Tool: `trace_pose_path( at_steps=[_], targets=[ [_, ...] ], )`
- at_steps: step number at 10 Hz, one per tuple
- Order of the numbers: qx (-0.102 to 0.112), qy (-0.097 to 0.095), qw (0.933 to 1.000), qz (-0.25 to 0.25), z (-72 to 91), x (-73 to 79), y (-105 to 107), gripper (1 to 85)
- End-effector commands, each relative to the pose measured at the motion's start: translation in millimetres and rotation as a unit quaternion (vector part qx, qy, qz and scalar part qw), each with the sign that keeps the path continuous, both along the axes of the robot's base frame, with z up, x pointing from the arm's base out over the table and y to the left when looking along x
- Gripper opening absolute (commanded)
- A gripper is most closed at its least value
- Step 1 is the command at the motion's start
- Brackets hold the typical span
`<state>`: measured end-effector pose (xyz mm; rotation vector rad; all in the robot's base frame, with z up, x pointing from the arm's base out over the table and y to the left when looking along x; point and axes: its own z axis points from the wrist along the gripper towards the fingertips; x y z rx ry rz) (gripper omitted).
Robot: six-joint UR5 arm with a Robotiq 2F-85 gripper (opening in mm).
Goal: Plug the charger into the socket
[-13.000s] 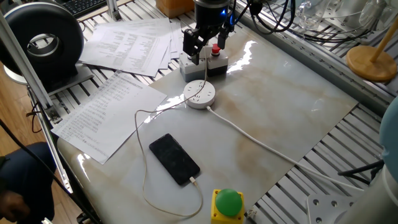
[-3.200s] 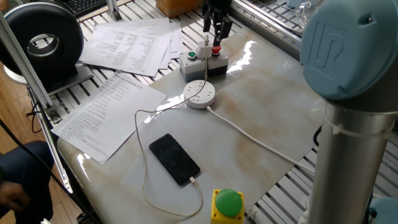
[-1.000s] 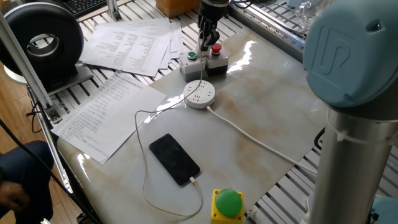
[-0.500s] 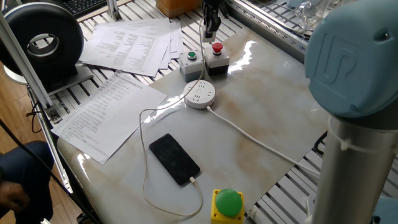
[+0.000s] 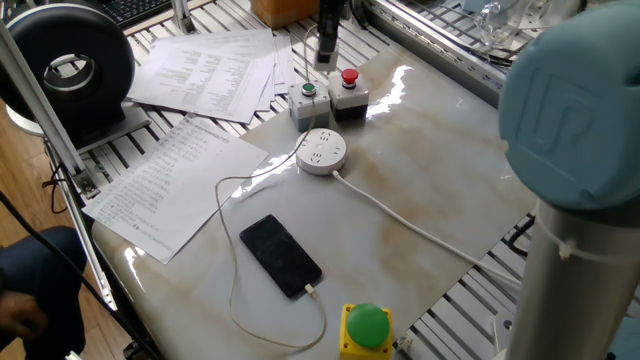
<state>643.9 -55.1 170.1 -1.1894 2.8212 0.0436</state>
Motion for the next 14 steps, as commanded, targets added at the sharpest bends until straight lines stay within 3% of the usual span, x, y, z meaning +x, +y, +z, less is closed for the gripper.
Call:
trace_pose_path(
  at_steps=[1,3,8,10,12,14],
  targets=[
    [0.037,0.006,0.9968,-0.071,-8.2,-15.3,35.2,1.3],
    [0.048,-0.011,0.9934,-0.104,-22.2,-11.0,57.1,1.3],
    [0.069,-0.023,0.9857,-0.152,-48.5,0.5,73.5,1.3],
    [0.064,-0.014,0.9815,-0.18,-62.9,-5.7,68.9,1.3],
    [0.054,0.014,0.9729,-0.225,-69.8,-23.7,66.8,1.3],
    [0.049,0.011,0.9701,-0.237,-80.4,-27.8,70.6,1.3]
  ],
)
